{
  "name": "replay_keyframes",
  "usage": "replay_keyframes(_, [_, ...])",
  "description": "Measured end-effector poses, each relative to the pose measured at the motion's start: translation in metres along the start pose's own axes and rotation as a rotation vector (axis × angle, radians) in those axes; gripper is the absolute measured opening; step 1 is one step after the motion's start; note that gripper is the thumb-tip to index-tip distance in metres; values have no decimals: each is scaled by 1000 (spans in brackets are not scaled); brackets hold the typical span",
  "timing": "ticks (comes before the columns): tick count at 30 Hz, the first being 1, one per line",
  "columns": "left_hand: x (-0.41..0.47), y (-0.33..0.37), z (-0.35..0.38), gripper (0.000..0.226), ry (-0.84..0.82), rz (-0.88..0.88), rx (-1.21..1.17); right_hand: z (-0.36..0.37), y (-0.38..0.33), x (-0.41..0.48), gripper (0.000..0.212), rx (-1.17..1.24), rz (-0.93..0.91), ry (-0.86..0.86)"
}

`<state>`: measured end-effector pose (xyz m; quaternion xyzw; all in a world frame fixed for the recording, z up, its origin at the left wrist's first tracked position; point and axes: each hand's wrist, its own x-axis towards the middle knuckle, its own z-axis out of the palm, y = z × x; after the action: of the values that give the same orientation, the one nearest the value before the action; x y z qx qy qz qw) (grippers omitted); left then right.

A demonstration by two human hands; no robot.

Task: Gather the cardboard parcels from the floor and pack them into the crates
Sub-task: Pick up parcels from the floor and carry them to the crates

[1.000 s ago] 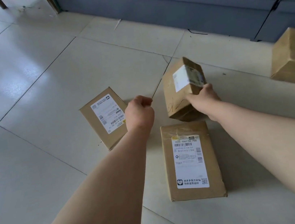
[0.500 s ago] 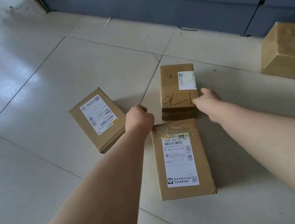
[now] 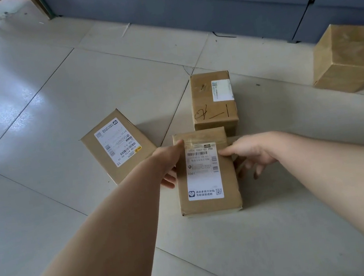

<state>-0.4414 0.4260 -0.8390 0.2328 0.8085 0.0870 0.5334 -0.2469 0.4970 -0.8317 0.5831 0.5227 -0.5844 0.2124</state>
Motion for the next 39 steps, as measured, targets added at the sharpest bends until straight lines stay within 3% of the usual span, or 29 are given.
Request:
replay_keyframes(2, [-6, -4, -2, 63, 8, 31, 56, 4, -3, -1, 43, -16, -27, -15])
replay_keyframes(5, [-12, -8, -16, 60, 280, 218, 155, 0, -15, -8, 38, 25, -155, 75])
replay_keyframes(9, [-18, -7, -42, 52, 500, 356, -248, -5, -33, -24, 43, 168, -363, 261])
replay_keyframes(13, [-24, -6, -60, 41, 503, 413, -554, -3, -55, -37, 33, 392, -548, 450])
replay_keyframes(17, [-29, -5, -72, 35, 461, 443, -836, 4, -81, -36, 48, 543, -631, 545])
replay_keyframes(22, [-33, -10, -92, 36, 537, 417, -1063, 22, -119, -40, 46, 623, -706, 435])
replay_keyframes(24, [-35, -18, -106, 39, 606, 359, -1150, 33, -135, -39, 34, 599, -763, 355])
replay_keyframes(29, [-33, -44, -137, 21, 732, 280, -1313, 78, -160, -20, 21, 553, -814, 185])
replay_keyframes(34, [-28, -74, -153, 18, 667, 230, -1317, 107, -174, -5, 41, 577, -795, 42])
replay_keyframes(39, [-39, -97, -151, 68, 380, 64, -1243, 125, -181, 7, 66, 593, -635, -6])
